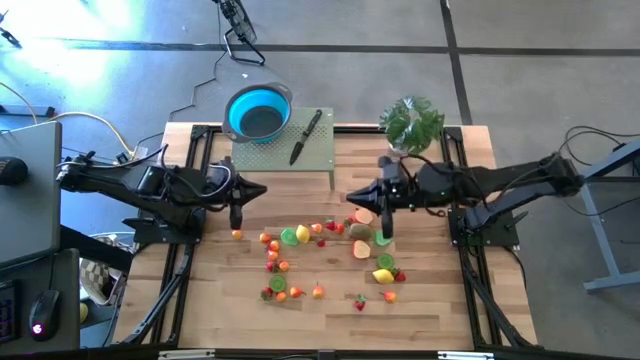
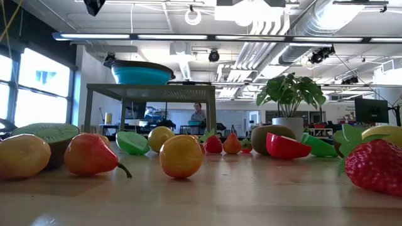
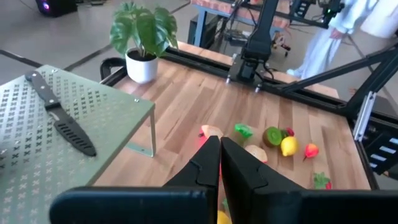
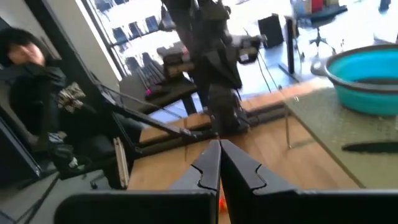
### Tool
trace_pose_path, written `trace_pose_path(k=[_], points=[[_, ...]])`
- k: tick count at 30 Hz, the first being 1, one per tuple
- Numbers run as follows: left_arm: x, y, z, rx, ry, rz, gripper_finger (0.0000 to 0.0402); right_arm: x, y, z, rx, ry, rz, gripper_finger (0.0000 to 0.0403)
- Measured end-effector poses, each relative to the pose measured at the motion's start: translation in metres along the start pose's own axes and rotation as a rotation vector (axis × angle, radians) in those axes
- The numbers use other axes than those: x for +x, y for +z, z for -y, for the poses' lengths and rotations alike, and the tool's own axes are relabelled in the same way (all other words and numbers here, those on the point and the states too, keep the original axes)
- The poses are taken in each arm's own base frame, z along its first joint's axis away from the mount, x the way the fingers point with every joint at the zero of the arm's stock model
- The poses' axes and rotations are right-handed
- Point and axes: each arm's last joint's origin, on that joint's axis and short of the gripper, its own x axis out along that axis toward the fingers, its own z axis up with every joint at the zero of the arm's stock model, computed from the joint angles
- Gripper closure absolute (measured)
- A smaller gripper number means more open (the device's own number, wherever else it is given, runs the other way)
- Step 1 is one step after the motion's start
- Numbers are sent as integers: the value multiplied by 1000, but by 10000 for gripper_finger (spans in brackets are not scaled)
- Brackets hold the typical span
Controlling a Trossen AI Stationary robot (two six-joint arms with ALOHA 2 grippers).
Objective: Pick & Place Fruit
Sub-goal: Put the orange pear into the strainer bowl on the shelf
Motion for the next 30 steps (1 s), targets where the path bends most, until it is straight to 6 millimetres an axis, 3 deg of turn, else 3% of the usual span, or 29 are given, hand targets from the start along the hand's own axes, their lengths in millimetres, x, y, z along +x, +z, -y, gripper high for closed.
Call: trace_pose_path(k=[10, 17, 25, 30], points=[[13, -3, 5, 13, 40, -16, 389, -51, -7, 23, -25, 10, 108, 401], [16, -9, 3, -78, 109, -59, 397, -86, -7, 38, -78, -27, 180, 401], [16, -25, -2, -290, 285, -336, 401, -98, -1, 51, -154, -112, 214, 401], [20, -35, 0, -227, 352, -594, 401, -97, 2, 63, -147, -185, 221, 401]])
